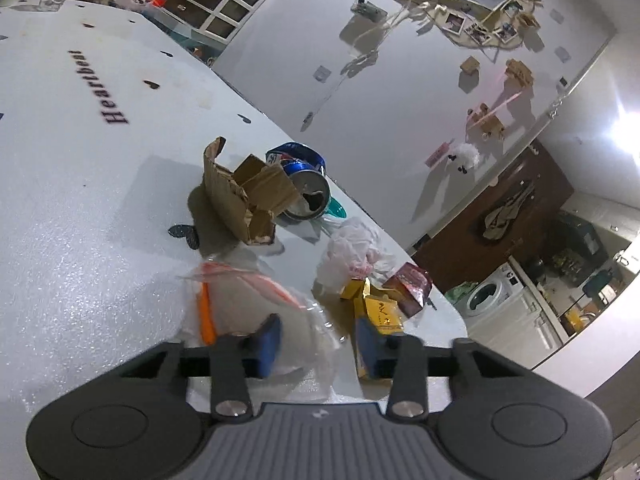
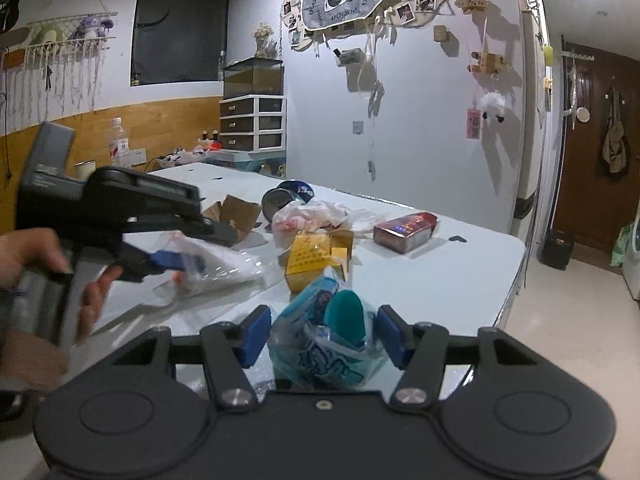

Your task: Collect trash

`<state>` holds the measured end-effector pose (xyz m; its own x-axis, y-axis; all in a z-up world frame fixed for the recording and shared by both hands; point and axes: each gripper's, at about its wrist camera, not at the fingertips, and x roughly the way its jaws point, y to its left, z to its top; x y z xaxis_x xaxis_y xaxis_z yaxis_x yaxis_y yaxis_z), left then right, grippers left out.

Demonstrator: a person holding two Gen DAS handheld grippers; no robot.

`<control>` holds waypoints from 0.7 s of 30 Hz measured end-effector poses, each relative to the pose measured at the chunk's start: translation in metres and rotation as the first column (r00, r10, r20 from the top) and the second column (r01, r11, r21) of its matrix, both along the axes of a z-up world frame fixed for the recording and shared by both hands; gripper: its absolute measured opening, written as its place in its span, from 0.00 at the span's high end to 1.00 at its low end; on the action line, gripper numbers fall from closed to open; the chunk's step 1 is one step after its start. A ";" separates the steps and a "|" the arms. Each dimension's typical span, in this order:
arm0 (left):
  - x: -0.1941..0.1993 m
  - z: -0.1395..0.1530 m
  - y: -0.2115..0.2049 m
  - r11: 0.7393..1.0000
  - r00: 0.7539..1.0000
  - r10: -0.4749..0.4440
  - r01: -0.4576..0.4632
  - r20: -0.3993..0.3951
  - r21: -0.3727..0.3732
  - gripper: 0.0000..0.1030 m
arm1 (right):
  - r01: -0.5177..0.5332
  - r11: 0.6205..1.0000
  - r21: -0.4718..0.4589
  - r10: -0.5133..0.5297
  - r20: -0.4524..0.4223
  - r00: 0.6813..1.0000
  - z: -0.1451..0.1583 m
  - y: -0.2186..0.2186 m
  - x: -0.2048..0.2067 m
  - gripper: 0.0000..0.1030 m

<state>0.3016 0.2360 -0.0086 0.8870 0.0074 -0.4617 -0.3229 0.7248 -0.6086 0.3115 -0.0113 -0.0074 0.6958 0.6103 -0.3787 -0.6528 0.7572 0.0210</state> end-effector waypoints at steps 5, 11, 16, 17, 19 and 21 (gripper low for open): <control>-0.005 0.007 -0.011 0.997 1.000 -0.009 0.009 0.004 0.072 0.95 | -0.035 0.999 0.021 0.035 -0.005 0.999 0.005 -0.006 -0.013 0.49; -0.031 0.019 -0.044 0.974 0.998 -0.066 0.063 0.007 0.217 0.96 | -0.021 0.999 0.038 0.022 -0.017 1.000 0.009 -0.012 -0.028 0.50; -0.061 0.031 -0.071 0.931 0.996 -0.093 0.091 -0.010 0.354 0.97 | -0.006 0.999 0.047 0.007 -0.020 1.000 0.014 -0.020 -0.043 0.50; -0.068 0.034 -0.076 0.922 0.995 -0.098 0.095 -0.013 0.375 0.97 | -0.001 0.999 0.051 0.003 -0.026 1.000 0.016 -0.022 -0.046 0.50; -0.080 0.039 -0.083 0.909 0.994 -0.111 0.108 -0.014 0.403 0.97 | 0.010 0.998 0.063 -0.008 -0.035 0.999 0.019 -0.027 -0.053 0.51; -0.094 0.044 -0.091 0.896 0.992 -0.127 0.120 -0.013 0.427 0.97 | 0.017 0.997 0.075 -0.015 -0.037 0.999 0.022 -0.032 -0.061 0.52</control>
